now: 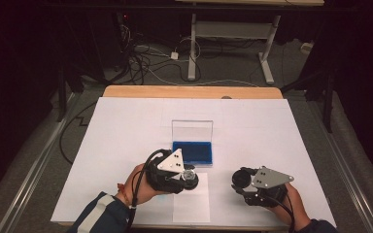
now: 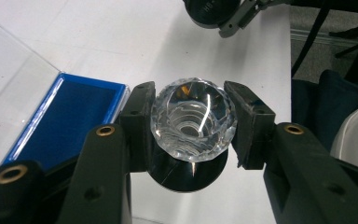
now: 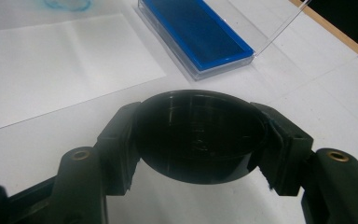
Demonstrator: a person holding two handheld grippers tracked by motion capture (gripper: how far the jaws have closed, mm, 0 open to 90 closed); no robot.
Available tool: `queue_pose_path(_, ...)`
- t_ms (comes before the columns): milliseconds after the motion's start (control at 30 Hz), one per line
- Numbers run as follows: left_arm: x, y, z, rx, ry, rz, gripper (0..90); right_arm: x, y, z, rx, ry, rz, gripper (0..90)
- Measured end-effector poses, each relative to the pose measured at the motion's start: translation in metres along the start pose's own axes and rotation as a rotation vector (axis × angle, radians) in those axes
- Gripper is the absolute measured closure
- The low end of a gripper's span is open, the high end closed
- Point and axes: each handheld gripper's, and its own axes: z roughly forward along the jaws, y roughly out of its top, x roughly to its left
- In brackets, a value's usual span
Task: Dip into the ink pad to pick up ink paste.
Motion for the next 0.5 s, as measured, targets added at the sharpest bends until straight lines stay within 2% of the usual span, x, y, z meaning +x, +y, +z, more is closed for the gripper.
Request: queue_pose_path(500,-0.0048,-0.0107,0.0101,0.021,-0.025,0.0,54.2,0.0004,-0.0002,0.0004,0.005,-0.001,-0.001,38.4)
